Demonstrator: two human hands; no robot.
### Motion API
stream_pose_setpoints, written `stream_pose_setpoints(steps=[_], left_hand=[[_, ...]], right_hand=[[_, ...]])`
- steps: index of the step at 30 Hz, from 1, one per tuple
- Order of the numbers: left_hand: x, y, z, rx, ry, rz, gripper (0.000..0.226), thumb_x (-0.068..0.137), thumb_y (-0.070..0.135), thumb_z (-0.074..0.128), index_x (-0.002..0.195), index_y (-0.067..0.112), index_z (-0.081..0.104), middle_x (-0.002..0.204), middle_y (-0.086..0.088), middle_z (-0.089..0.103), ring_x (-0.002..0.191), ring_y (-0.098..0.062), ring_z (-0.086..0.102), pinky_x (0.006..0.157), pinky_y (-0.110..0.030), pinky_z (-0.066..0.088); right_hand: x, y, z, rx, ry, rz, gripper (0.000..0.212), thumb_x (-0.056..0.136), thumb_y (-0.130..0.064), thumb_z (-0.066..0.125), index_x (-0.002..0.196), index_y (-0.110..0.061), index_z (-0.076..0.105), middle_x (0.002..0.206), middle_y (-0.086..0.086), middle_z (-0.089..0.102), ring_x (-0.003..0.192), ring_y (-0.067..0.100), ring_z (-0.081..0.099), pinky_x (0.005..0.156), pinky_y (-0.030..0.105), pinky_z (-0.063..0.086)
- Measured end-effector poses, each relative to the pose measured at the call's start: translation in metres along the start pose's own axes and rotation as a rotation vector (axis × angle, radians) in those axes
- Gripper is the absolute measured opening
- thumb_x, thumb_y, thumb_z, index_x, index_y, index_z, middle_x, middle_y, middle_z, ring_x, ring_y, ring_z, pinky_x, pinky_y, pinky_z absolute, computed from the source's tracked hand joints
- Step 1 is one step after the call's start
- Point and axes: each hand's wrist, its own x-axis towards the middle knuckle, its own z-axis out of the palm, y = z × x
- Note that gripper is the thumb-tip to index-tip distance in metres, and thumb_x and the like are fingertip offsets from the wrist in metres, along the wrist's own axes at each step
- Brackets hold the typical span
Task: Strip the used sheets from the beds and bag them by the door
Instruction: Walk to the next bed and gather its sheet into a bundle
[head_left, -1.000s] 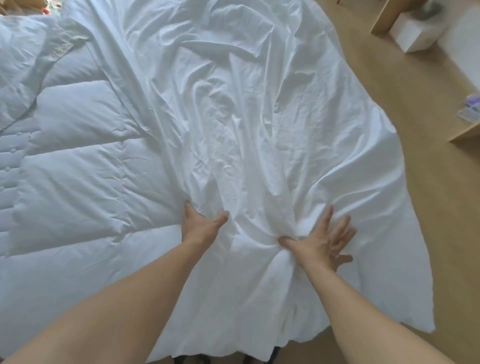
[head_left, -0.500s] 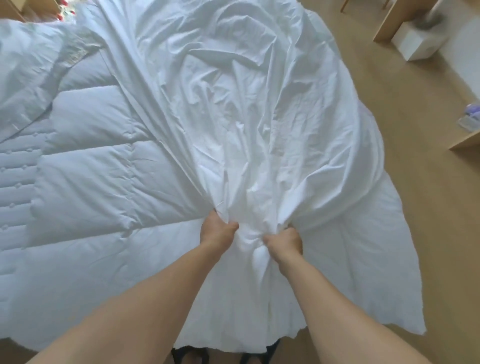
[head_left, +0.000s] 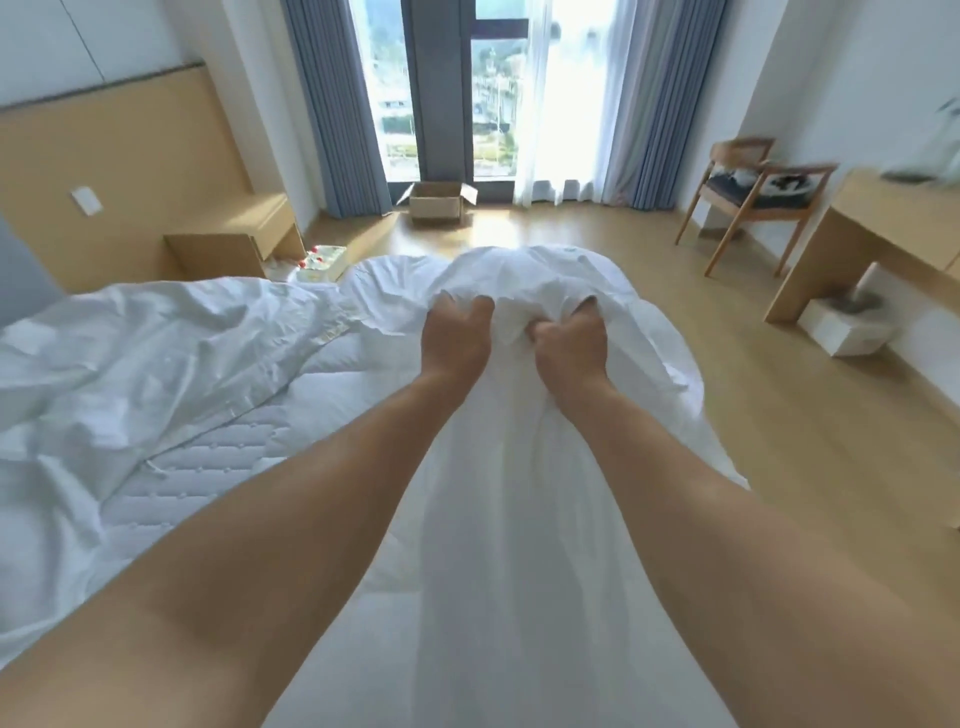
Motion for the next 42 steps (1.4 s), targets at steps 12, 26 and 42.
stream_pose_setpoints(steps=[12,26,42], left_hand=[[-0.018,0.15,-0.069,-0.106,0.244,0.452,0.023,0.098,0.036,0.046,0.08,0.031,0.059,0.077,0.01,0.061,0.071,0.001,0.058,0.065,-0.023,0.049],[-0.146,-0.139,-0.053,0.094,-0.009,-0.403,0.029,0.094,0.02,0.048,0.066,0.012,0.049,0.066,-0.006,0.048,0.062,-0.023,0.044,0.057,-0.033,0.033],[-0.143,-0.251,-0.038,0.423,-0.337,-0.567,0.017,0.09,0.018,0.05,0.075,0.011,0.049,0.076,-0.008,0.051,0.071,-0.026,0.048,0.062,-0.03,0.036]], right_hand=[[-0.025,-0.146,-0.027,0.517,-0.1,-0.332,0.038,0.086,-0.004,0.062,0.113,-0.028,0.052,0.1,-0.006,0.063,0.091,0.011,0.062,0.075,0.026,0.054],[-0.16,0.133,-0.01,-0.239,-0.263,0.434,0.011,0.083,-0.014,0.066,0.084,-0.01,0.056,0.095,0.014,0.064,0.084,0.031,0.061,0.074,0.037,0.051],[-0.161,0.208,0.029,-0.272,-0.006,0.538,0.071,0.08,-0.023,0.076,0.137,-0.008,0.036,0.135,0.018,0.038,0.115,0.04,0.051,0.092,0.039,0.045]])
